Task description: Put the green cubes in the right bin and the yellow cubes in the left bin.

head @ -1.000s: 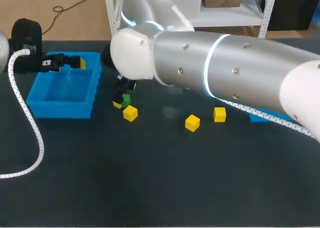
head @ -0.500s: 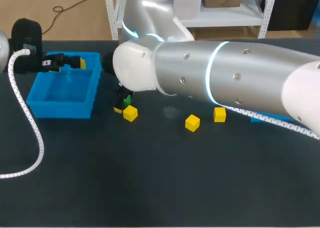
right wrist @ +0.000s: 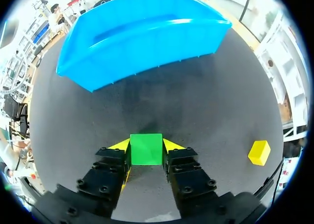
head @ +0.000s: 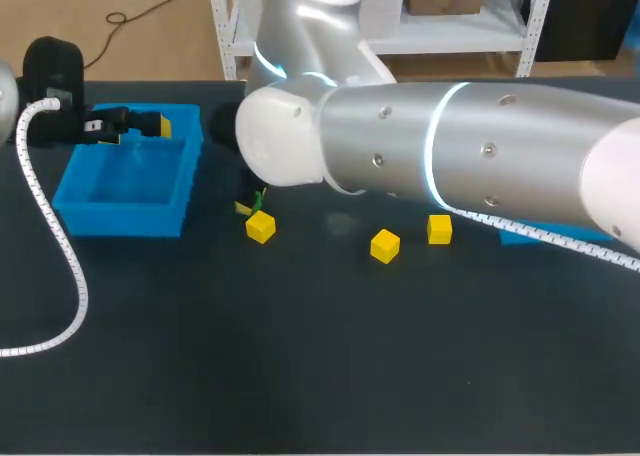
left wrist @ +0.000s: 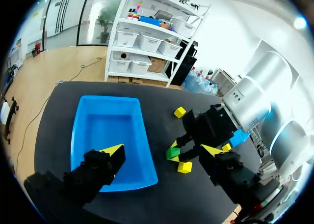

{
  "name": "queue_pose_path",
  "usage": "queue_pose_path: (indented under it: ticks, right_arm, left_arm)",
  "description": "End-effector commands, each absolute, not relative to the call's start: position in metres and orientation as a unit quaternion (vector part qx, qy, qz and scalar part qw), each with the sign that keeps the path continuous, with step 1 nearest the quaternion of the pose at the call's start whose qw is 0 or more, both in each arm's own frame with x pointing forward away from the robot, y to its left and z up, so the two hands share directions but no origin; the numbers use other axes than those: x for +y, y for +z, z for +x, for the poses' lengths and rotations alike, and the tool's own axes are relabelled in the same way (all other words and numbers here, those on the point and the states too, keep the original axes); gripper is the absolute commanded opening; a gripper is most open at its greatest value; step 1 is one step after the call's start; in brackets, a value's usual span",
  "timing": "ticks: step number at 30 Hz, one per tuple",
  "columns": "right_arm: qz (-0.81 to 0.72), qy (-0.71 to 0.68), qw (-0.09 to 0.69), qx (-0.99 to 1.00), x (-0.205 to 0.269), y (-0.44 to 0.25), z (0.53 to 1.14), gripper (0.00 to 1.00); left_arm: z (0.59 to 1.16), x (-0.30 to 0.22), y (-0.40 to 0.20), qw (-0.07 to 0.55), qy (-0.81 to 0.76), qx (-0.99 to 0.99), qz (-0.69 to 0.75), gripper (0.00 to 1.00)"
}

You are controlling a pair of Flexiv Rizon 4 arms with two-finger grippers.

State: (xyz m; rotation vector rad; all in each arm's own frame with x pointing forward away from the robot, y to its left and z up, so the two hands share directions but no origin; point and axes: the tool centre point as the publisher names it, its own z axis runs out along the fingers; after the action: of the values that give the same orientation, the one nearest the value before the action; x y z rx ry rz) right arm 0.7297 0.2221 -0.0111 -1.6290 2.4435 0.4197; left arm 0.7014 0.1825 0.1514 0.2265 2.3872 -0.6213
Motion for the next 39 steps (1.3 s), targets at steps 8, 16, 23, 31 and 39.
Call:
queue_pose_path:
  ticks: [8,16,23,31,39]
  right_arm:
    - [-0.460,0.197,0.199,0.843,0.179,0.082,0.776,0.00]
    - [-0.347,0.199,0.305,0.865,0.087,0.158,0.819,0.00]
    - [-0.219,0.161,0.359,0.893,-0.019,0.185,0.820,0.00]
    - [-0.081,0.130,0.405,0.902,-0.128,0.198,0.781,0.00]
    - [0.009,0.109,0.405,0.908,-0.174,0.183,0.735,0.00]
  left_arm:
    - [0.700,0.185,0.150,0.329,-0.242,0.908,0.088,1.00]
    - [0.700,0.185,0.150,0.329,-0.242,0.908,0.088,1.00]
    - [0.700,0.185,0.150,0.329,-0.242,0.908,0.088,1.00]
    - [0.700,0.185,0.150,0.329,-0.242,0.908,0.088,1.00]
    - [0.700,0.185,0.150,0.329,-0.242,0.908,0.088,1.00]
